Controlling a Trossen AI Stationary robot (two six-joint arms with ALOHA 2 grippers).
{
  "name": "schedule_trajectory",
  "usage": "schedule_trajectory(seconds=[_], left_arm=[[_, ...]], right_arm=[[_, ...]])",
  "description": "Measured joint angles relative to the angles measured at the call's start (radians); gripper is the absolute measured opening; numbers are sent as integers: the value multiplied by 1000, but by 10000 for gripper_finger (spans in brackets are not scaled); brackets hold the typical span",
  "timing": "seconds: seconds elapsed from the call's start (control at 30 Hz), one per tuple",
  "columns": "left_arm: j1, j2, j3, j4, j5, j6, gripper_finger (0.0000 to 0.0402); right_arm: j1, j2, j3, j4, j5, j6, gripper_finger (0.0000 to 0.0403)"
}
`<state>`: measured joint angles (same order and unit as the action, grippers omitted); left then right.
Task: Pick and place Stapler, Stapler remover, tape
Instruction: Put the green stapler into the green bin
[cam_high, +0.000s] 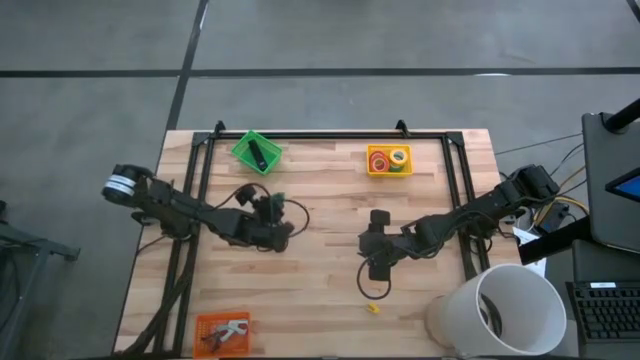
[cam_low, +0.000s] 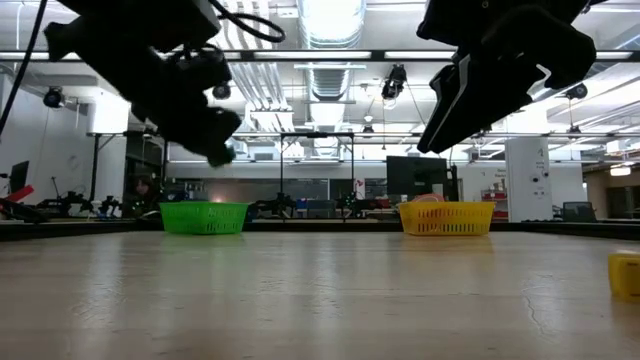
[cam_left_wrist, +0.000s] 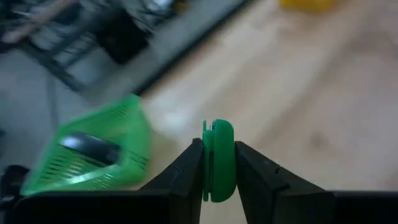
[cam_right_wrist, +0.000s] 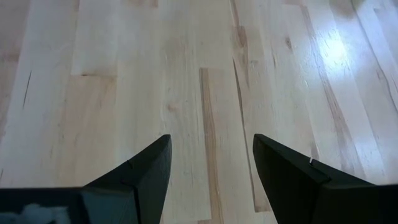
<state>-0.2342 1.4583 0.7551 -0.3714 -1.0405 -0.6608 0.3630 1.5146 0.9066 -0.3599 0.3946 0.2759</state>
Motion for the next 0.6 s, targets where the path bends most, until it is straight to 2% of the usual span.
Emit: schedule_trajectory(seconds=[0.1,0.3,0.5,0.6], left_arm=[[45,-32,-3,0,-68,0,83],[208,-86,-5,-8,-71,8,83],[444,-92,-6,-6,20,11,83],[567,-91,-7,-4,116,19,83]], right_arm=[[-1,0,0,0,0,-6,219],[-1,0,0,1,0,-7,219],[-1,0,0,2,0,-7,219],[-1,0,-1,3,0,-7,219]])
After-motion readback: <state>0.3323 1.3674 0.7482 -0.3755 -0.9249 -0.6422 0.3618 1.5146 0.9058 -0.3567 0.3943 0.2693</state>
